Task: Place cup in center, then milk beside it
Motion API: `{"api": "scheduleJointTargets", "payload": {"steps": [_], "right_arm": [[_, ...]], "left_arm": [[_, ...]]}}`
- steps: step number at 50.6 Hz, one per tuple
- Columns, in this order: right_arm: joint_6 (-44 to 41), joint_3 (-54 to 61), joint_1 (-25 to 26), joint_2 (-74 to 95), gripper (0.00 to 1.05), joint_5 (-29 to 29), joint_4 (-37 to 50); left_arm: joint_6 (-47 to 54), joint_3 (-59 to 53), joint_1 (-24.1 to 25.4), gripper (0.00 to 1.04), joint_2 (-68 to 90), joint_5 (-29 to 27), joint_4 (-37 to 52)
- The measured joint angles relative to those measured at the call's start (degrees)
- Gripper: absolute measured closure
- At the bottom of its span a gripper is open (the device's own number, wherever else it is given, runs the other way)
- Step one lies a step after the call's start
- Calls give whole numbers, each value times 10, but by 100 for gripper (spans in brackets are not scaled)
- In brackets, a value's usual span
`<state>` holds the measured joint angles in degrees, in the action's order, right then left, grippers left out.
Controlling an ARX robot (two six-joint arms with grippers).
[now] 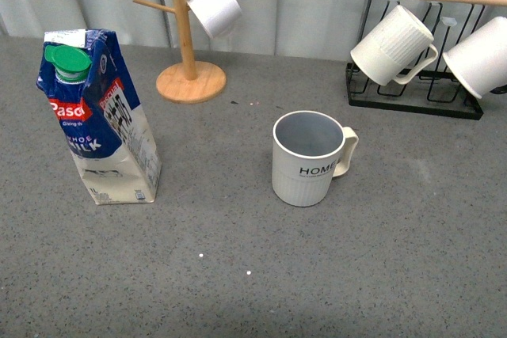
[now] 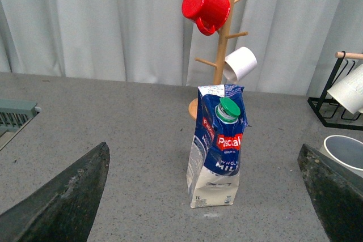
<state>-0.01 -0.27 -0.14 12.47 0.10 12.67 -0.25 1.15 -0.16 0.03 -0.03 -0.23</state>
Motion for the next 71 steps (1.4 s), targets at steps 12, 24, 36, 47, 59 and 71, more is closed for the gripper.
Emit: {"api": "scheduleJointTargets", "payload": {"steps": [12, 24, 36, 47, 59, 71], "right_arm": [[0, 0, 0, -82, 104, -1, -101], [0, 0, 0, -122, 96, -2, -126], [0, 0, 0, -122, 50, -2, -126], [0, 0, 0, -122, 7, -2, -126], [0, 0, 0, -123, 9, -2, -126], [0, 0, 0, -123, 9, -2, -126]], "left_arm": [[0, 0, 0, 7, 0, 0, 0], [0, 0, 0, 7, 0, 0, 0], [0, 0, 0, 7, 0, 0, 0], [0, 0, 0, 7, 0, 0, 0], [-34, 11, 8, 7, 167, -75, 45], [-56, 32, -7, 7, 437, -75, 289]]}}
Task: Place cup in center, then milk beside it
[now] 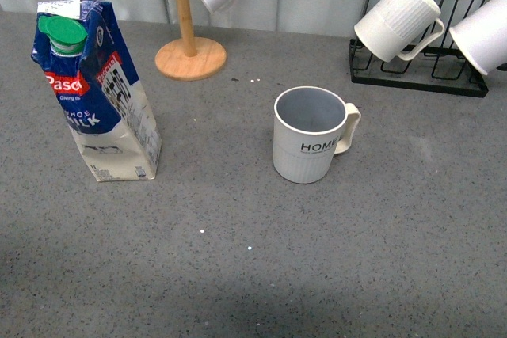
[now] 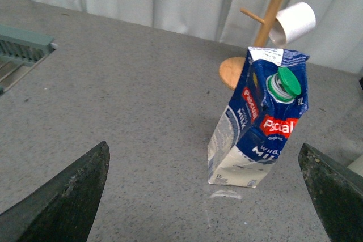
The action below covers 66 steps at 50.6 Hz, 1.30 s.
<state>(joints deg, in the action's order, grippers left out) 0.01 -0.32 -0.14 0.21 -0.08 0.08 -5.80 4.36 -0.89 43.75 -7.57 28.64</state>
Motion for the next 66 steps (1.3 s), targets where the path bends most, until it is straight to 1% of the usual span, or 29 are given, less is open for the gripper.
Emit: {"api": "scheduleJointTargets", "payload": {"steps": [5, 9, 12, 16, 23, 34, 39, 47, 57, 66], "right_arm": [[0, 0, 0, 0, 9, 0, 0], [0, 0, 0, 0, 9, 0, 0], [0, 0, 0, 0, 9, 0, 0], [0, 0, 0, 0, 9, 0, 0], [0, 0, 0, 0, 9, 0, 0], [0, 0, 0, 0, 9, 0, 0], [0, 0, 0, 0, 9, 0, 0], [0, 0, 0, 0, 9, 0, 0], [0, 0, 0, 0, 9, 0, 0], [0, 0, 0, 0, 9, 0, 0]], "left_arm": [[3, 16, -16, 7, 107, 5, 88], [-3, 36, -25, 7, 174, 2, 134], [-10, 59, -30, 7, 238, 12, 161], [-30, 78, -32, 7, 280, 25, 160], [-36, 107, -54, 7, 346, 47, 159], [-22, 140, -90, 7, 400, 44, 151], [-18, 155, -93, 7, 421, 36, 140], [-18, 167, -95, 7, 452, 38, 138], [-20, 195, -101, 7, 491, 28, 152], [-19, 217, -94, 7, 526, 17, 160]]}}
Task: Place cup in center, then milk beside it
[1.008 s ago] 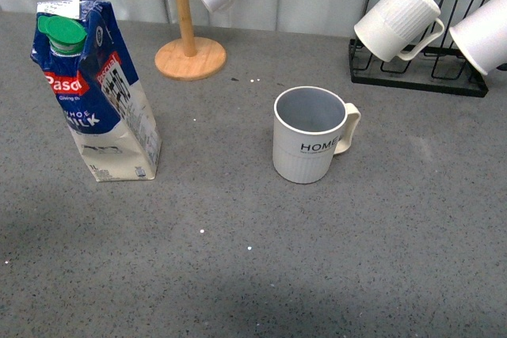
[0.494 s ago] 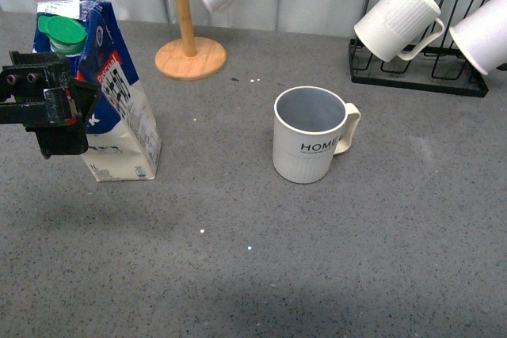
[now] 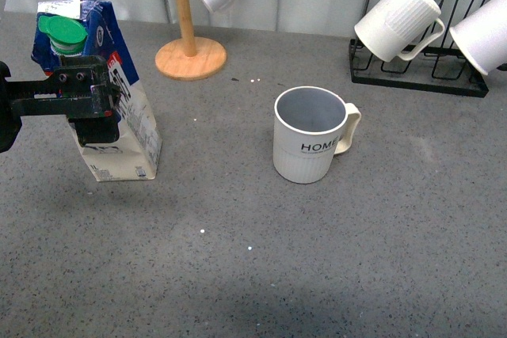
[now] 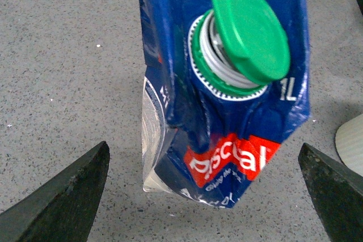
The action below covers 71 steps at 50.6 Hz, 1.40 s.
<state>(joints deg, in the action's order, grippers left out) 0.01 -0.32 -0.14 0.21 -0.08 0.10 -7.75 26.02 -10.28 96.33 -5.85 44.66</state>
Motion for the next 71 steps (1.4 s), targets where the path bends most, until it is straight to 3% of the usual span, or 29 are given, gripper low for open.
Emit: {"api": "scheduleJointTargets", "payload": {"steps": [13, 35, 39, 47, 71], "right_arm": [[0, 0, 0, 0, 9, 0, 0], [0, 0, 0, 0, 9, 0, 0], [0, 0, 0, 0, 9, 0, 0], [0, 0, 0, 0, 9, 0, 0], [0, 0, 0, 0, 9, 0, 0]], "left_arm": [[-2, 27, 11, 7, 22, 0, 3], [-7, 35, 15, 67, 31, -2, 7], [-11, 35, 15, 82, 29, -2, 6], [-18, 35, 5, 100, 18, -5, 4], [-61, 73, -122, 101, 48, -66, 6]]}}
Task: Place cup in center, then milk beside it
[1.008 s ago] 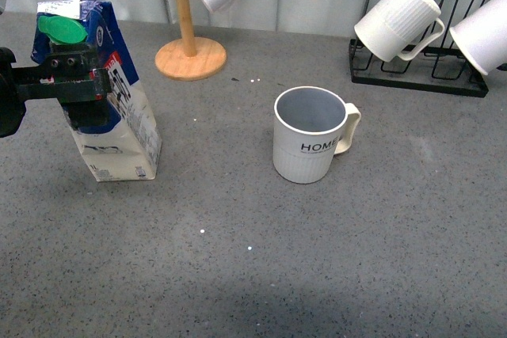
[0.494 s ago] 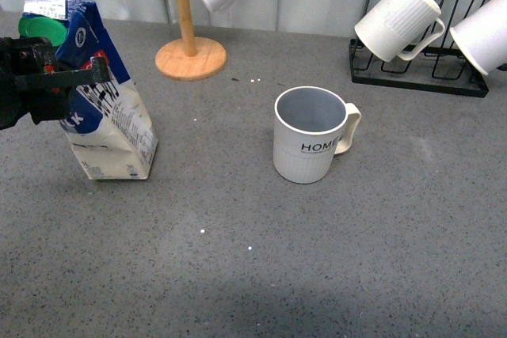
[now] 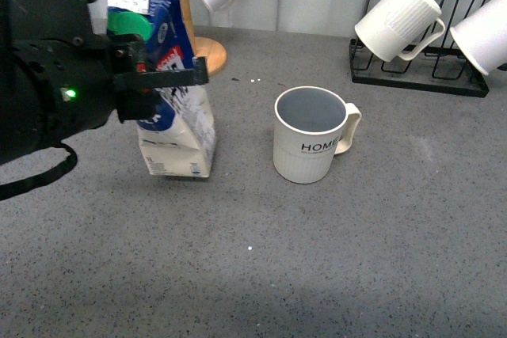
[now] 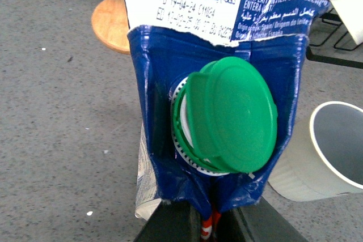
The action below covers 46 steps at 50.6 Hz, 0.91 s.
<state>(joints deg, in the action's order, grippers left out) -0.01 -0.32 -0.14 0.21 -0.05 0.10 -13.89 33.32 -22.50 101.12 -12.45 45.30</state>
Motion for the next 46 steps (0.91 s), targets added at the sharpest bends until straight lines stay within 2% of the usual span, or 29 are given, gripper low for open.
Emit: {"api": "scheduleJointTargets", "payload": {"steps": [9, 46], "right_arm": [[0, 0, 0, 0, 9, 0, 0], [0, 0, 0, 0, 9, 0, 0]], "left_arm": [[-17, 24, -36, 101, 28, -27, 6], [-39, 69, -77, 101, 65, -43, -14]]}}
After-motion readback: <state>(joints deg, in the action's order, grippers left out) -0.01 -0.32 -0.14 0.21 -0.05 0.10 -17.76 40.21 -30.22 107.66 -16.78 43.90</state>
